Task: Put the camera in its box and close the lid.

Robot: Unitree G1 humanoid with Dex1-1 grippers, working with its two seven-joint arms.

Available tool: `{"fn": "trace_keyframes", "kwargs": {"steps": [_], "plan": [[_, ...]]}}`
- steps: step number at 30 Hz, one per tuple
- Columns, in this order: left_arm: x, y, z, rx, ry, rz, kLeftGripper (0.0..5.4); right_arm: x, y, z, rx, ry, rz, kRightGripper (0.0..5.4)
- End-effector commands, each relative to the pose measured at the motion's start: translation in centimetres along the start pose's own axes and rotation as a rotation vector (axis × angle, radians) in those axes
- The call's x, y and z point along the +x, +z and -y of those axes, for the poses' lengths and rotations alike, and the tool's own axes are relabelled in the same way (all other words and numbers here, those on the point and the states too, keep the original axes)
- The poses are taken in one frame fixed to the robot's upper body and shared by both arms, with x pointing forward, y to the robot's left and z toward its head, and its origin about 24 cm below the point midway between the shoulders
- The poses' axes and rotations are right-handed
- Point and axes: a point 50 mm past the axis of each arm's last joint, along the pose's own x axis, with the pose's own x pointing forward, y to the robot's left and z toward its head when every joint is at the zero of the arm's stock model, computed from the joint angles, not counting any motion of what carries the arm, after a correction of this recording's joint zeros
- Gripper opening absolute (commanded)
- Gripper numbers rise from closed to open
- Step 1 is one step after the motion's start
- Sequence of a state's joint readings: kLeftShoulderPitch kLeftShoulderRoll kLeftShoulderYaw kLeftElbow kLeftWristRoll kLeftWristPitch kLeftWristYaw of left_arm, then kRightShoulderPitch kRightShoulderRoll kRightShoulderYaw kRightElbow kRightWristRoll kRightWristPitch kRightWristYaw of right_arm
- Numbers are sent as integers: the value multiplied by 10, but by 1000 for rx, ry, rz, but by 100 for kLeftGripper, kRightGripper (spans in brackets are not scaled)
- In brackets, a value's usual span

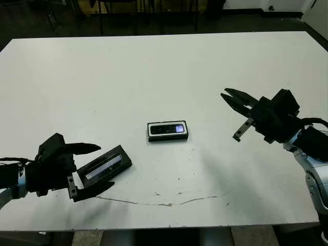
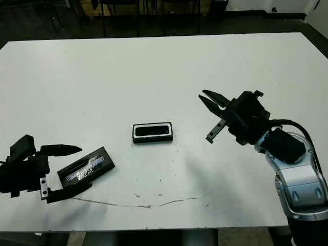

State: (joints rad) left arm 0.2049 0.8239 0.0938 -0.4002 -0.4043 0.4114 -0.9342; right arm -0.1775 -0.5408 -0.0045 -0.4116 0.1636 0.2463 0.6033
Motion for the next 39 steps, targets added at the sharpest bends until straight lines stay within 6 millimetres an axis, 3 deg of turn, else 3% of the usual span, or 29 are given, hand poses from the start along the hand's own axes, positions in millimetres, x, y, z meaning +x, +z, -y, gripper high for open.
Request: {"fn": "trace_keyframes", "kwargs": {"steps": [1, 7, 15, 23, 31, 39], "plan": [[5, -14, 1, -29, 27, -36, 539, -2, -5, -3, 22, 13, -22, 0], [11, -22, 4, -29, 19, -69, 539, -3, -4, -2, 25, 17, -31, 0], [13, -25, 6, -20, -137, -64, 539, -4, -2, -3, 32, 16, -49, 0], [8, -30, 8, -231, -69, -140, 539, -5, -3, -3, 29, 18, -43, 0], [17, -59, 9, -194, 172, 40, 418, -6, -4, -3, 34, 13, -53, 0], [20, -58, 14, -190, 219, 119, 280, -7, -6, -5, 26, 10, -36, 0]]}}
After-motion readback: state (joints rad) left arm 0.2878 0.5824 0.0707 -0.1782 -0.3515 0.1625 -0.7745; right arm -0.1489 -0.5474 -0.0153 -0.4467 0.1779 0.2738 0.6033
